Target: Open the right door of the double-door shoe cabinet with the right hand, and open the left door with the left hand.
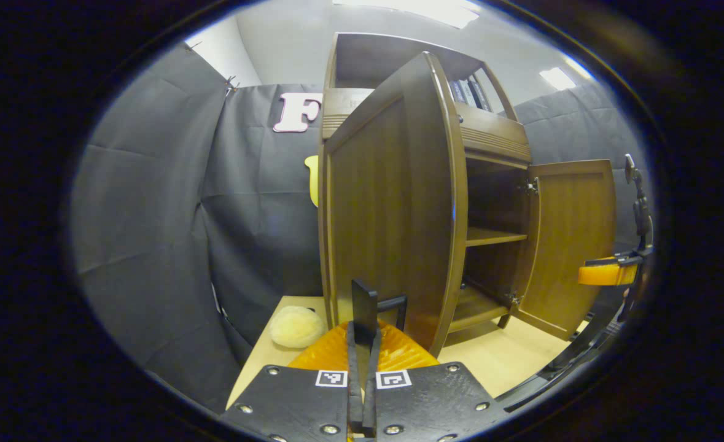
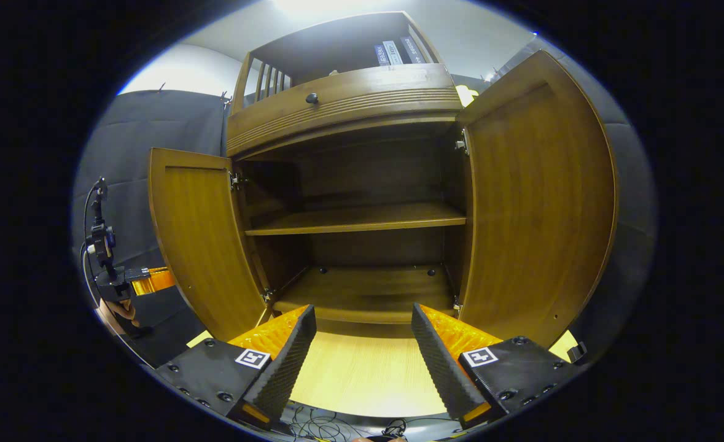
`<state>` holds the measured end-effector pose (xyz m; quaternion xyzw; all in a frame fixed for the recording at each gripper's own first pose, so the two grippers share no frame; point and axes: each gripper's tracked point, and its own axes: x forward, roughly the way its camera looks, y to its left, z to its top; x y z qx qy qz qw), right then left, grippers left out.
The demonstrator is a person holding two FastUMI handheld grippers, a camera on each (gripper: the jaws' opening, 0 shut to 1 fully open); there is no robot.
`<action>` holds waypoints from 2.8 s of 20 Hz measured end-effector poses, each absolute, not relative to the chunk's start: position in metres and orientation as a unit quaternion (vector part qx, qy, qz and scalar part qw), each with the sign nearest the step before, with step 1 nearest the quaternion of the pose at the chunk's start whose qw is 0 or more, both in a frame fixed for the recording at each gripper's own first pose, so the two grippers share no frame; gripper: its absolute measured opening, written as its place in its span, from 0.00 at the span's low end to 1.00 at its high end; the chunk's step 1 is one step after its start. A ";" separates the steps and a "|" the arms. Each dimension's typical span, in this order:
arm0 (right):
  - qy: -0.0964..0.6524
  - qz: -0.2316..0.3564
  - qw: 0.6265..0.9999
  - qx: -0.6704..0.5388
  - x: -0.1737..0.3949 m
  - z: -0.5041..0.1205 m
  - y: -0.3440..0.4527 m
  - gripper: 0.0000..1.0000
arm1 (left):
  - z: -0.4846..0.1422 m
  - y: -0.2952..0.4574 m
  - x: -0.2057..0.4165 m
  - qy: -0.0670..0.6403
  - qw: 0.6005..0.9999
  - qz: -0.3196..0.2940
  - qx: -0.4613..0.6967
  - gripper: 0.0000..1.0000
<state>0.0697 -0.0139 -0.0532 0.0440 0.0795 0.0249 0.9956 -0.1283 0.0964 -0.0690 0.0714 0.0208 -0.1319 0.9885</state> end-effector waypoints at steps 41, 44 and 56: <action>0.053 0.048 0.997 0.023 0.011 -0.021 -0.076 0.98 | 0.032 0.065 -0.309 -0.083 0.996 -0.021 0.011 0.37; 0.049 0.029 0.998 0.030 -0.006 -0.021 -0.101 0.99 | 0.027 0.060 -0.311 -0.097 0.994 0.034 -0.036 0.77; 0.043 0.024 0.999 0.014 -0.052 -0.031 -0.162 0.93 | 0.031 0.020 -0.334 -0.091 0.993 0.068 -0.025 0.93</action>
